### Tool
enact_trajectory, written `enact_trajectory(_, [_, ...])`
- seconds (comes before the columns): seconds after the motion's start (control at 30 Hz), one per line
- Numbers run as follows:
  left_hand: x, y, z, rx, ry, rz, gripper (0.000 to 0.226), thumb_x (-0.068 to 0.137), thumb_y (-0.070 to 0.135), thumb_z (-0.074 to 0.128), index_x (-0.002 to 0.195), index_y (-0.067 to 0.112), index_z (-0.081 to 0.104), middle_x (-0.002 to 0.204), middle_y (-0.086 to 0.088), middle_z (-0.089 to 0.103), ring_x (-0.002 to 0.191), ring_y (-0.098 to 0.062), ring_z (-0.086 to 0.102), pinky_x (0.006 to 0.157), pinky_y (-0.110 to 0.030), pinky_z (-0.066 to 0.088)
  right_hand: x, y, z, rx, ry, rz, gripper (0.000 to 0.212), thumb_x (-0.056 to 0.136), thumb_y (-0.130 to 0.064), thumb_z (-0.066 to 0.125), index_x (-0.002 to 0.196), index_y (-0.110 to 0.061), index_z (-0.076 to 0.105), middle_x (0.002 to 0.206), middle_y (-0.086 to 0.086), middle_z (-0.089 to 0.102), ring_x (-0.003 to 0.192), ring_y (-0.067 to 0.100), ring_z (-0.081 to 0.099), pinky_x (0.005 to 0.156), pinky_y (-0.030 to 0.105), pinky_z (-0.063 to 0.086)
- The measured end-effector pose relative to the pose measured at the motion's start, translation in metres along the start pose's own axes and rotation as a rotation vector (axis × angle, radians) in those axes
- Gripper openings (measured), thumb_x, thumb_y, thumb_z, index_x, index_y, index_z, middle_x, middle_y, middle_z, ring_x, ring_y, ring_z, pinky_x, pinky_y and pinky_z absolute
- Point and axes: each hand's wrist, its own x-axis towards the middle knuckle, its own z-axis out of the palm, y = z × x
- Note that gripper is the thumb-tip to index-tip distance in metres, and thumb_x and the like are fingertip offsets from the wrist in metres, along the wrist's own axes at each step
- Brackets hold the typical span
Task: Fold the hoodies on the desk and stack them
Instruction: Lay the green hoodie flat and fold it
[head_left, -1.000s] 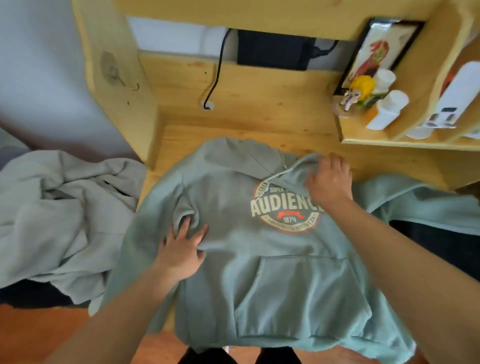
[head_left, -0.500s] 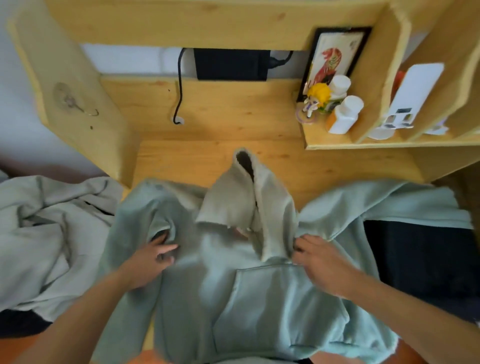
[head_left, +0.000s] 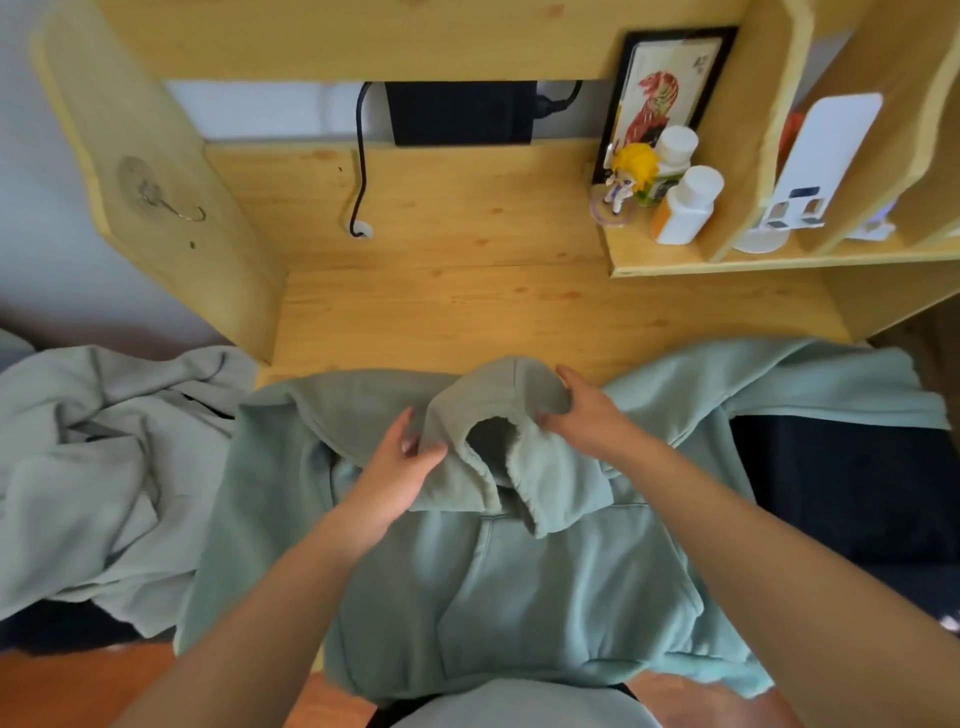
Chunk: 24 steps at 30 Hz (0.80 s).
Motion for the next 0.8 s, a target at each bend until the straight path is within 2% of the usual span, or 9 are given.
enact_trajectory(0.1, [0.018, 0.018, 0.002, -0.001, -0.045, 0.005, 0.055, 0.093, 0.031, 0.074, 0.143, 0.029, 0.050, 0.130, 0.008, 0.066, 0.119, -0.018, 0.065, 0.101, -0.039, 0.052, -0.005, -0.020, -0.013, 0.065, 0.070, -0.096, 0.041, 0.085, -0.005, 0.061, 0.119, -0.028, 0.064, 0.109, -0.003, 0.068, 0.107, 0.023, 0.064, 0.081, 0.032, 0.054])
enact_trajectory(0.23, [0.000, 0.047, -0.018, -0.175, -0.126, 0.274, 0.039, 0.072, 0.014, 0.084, 0.109, 0.016, 0.073, 0.102, -0.001, 0.077, 0.096, -0.018, 0.072, 0.083, -0.032, 0.058, -0.061, -0.031, -0.058, 0.491, 0.064, -0.293, 0.046, 0.079, 0.021, 0.054, 0.090, -0.021, 0.070, 0.090, -0.002, 0.072, 0.085, 0.016, 0.066, 0.074, 0.028, 0.051])
enact_trajectory(0.33, [-0.042, 0.051, -0.047, 0.026, -0.503, 0.436, 0.031, 0.069, 0.007, 0.078, 0.096, 0.023, 0.077, 0.113, 0.000, 0.073, 0.110, -0.013, 0.067, 0.099, -0.022, 0.048, -0.119, -0.015, -0.078, 0.494, -0.195, -0.398, 0.062, 0.071, 0.036, 0.045, 0.072, -0.022, 0.068, 0.085, -0.001, 0.068, 0.085, 0.013, 0.061, 0.076, 0.024, 0.046])
enact_trajectory(0.43, [-0.047, 0.019, -0.059, 0.541, -0.700, 0.266, 0.046, 0.078, -0.005, 0.055, 0.088, 0.033, 0.079, 0.114, 0.010, 0.074, 0.116, -0.004, 0.064, 0.102, -0.016, 0.042, -0.149, 0.023, -0.076, 0.110, -0.662, -0.219, 0.055, 0.082, 0.026, 0.043, 0.091, -0.017, 0.075, 0.104, -0.006, 0.075, 0.108, 0.008, 0.067, 0.096, 0.022, 0.047])
enact_trajectory(0.5, [-0.035, -0.010, -0.056, 0.771, -0.494, 0.209, 0.038, 0.089, 0.001, 0.056, 0.078, 0.034, 0.073, 0.092, 0.013, 0.075, 0.099, -0.005, 0.069, 0.086, -0.021, 0.047, -0.145, 0.052, -0.059, 0.046, -0.641, -0.014, 0.039, 0.095, 0.011, 0.046, 0.105, -0.015, 0.073, 0.106, -0.003, 0.076, 0.109, 0.011, 0.068, 0.098, 0.026, 0.049])
enact_trajectory(0.57, [-0.019, -0.037, -0.046, 0.779, -0.163, 0.048, 0.022, 0.094, 0.011, 0.058, 0.077, 0.020, 0.069, 0.081, 0.000, 0.072, 0.087, -0.022, 0.071, 0.077, -0.032, 0.051, -0.124, 0.079, -0.040, 0.275, -0.256, 0.188, 0.021, 0.097, 0.003, 0.053, 0.102, -0.009, 0.070, 0.097, 0.008, 0.074, 0.094, 0.021, 0.070, 0.088, 0.032, 0.053])
enact_trajectory(0.67, [-0.010, -0.051, -0.029, 0.088, 0.156, -0.334, 0.017, 0.100, 0.029, 0.061, 0.093, 0.013, 0.061, 0.092, -0.013, 0.065, 0.072, -0.028, 0.065, 0.067, -0.037, 0.053, -0.088, 0.105, -0.019, 0.581, 0.158, 0.455, 0.007, 0.095, -0.004, 0.059, 0.098, -0.006, 0.064, 0.094, 0.016, 0.065, 0.080, 0.024, 0.065, 0.074, 0.039, 0.059])
enact_trajectory(0.73, [-0.002, -0.047, -0.021, -0.312, 0.220, -0.446, 0.020, 0.100, 0.032, 0.062, 0.109, 0.015, 0.057, 0.102, -0.012, 0.063, 0.081, -0.028, 0.065, 0.069, -0.038, 0.053, -0.070, 0.106, -0.010, 0.804, 0.124, 0.528, 0.005, 0.097, -0.013, 0.061, 0.100, -0.009, 0.062, 0.095, 0.013, 0.062, 0.077, 0.023, 0.065, 0.064, 0.036, 0.059])
enact_trajectory(0.8, [0.010, -0.042, -0.017, -0.473, 0.285, -0.434, 0.024, 0.100, 0.031, 0.062, 0.117, 0.016, 0.056, 0.105, -0.011, 0.064, 0.084, -0.025, 0.065, 0.071, -0.036, 0.053, -0.053, 0.101, -0.003, 1.051, 0.128, 0.550, 0.016, 0.099, -0.023, 0.061, 0.109, -0.011, 0.062, 0.094, 0.009, 0.064, 0.075, 0.021, 0.067, 0.056, 0.032, 0.058])
